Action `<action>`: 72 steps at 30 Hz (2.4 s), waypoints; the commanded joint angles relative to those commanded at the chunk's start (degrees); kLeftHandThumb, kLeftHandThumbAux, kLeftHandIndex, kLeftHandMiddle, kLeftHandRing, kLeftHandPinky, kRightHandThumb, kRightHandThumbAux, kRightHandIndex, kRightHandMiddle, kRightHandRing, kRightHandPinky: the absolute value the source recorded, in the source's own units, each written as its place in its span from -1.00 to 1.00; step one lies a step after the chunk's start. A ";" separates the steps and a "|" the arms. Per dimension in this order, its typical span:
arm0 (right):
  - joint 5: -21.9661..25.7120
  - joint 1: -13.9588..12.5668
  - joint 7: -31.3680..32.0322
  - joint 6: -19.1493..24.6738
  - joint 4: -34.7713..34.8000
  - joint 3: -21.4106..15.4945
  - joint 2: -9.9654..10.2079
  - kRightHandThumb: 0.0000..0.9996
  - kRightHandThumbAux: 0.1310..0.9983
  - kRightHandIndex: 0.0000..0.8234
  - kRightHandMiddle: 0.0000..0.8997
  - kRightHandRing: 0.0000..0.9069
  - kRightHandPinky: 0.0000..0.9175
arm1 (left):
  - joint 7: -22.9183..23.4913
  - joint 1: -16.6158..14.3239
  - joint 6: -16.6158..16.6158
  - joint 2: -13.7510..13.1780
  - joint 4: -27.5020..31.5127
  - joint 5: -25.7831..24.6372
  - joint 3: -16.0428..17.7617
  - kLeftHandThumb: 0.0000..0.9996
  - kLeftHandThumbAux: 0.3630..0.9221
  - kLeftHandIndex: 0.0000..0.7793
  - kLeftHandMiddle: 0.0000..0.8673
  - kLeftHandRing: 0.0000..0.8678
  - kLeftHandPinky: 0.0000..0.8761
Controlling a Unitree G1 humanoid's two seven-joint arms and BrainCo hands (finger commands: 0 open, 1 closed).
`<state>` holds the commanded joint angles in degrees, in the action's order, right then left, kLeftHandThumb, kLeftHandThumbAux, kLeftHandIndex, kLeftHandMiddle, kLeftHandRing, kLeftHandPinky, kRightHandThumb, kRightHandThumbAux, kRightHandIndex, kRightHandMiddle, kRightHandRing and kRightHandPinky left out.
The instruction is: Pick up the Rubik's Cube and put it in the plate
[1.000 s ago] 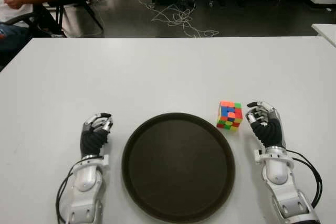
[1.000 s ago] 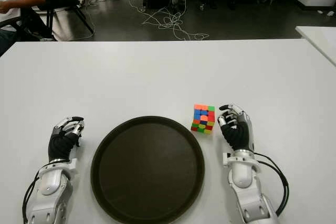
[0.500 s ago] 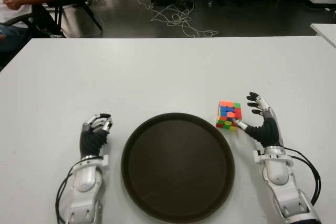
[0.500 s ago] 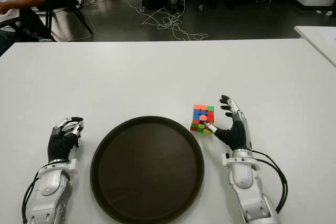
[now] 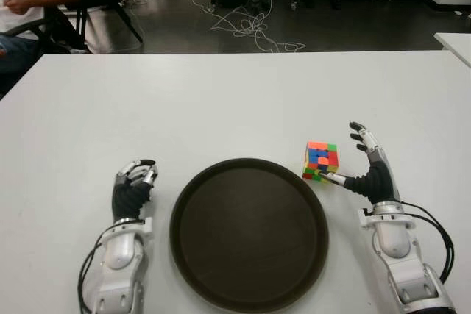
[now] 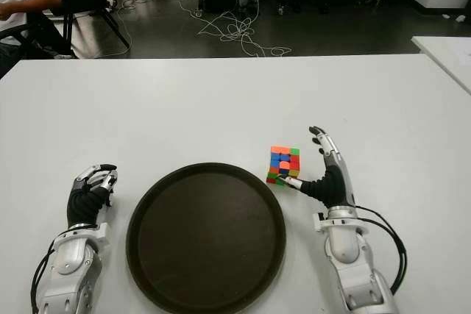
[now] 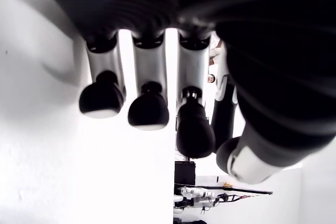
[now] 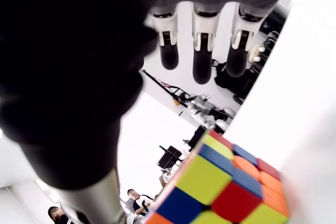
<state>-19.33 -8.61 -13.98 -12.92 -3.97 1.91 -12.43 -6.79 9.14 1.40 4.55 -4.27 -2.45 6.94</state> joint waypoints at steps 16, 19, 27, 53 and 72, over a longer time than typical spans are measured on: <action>-1.36 -0.88 -0.49 4.19 2.71 -1.81 1.26 -1.00 0.78 -0.72 -0.68 -0.67 -0.63 | 0.32 0.58 0.08 0.17 0.96 -0.43 -0.44 0.42 0.23 0.14 0.82 0.88 0.87; -0.62 -1.06 0.87 5.96 5.42 -2.42 0.88 -1.00 0.76 -0.74 -0.70 -0.68 -0.66 | 0.04 0.67 -0.50 0.15 1.38 -0.16 -0.70 0.42 0.23 0.14 0.82 0.88 0.87; 0.92 0.39 6.22 7.06 8.80 -4.27 -2.02 -0.99 0.76 -0.79 -0.58 -0.46 -0.18 | 0.31 1.09 -1.25 -0.29 2.14 0.31 -1.44 0.42 0.23 0.14 0.83 0.89 0.88; -24.37 9.87 31.38 36.80 26.31 5.12 -15.04 -1.00 0.52 -0.60 -0.42 -0.26 -0.04 | -0.13 1.50 1.58 0.92 1.20 -0.60 -1.51 0.42 0.23 0.14 0.83 0.89 0.88; -24.43 13.18 36.43 38.17 27.17 5.87 -14.28 -1.00 0.60 -0.81 -0.68 -0.63 -0.49 | -0.07 1.84 0.16 1.08 2.19 -1.13 -1.71 0.42 0.23 0.14 0.82 0.88 0.86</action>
<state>-43.76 4.57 22.45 25.26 23.20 7.78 -26.71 -6.86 10.98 1.55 5.63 -2.08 -3.59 5.23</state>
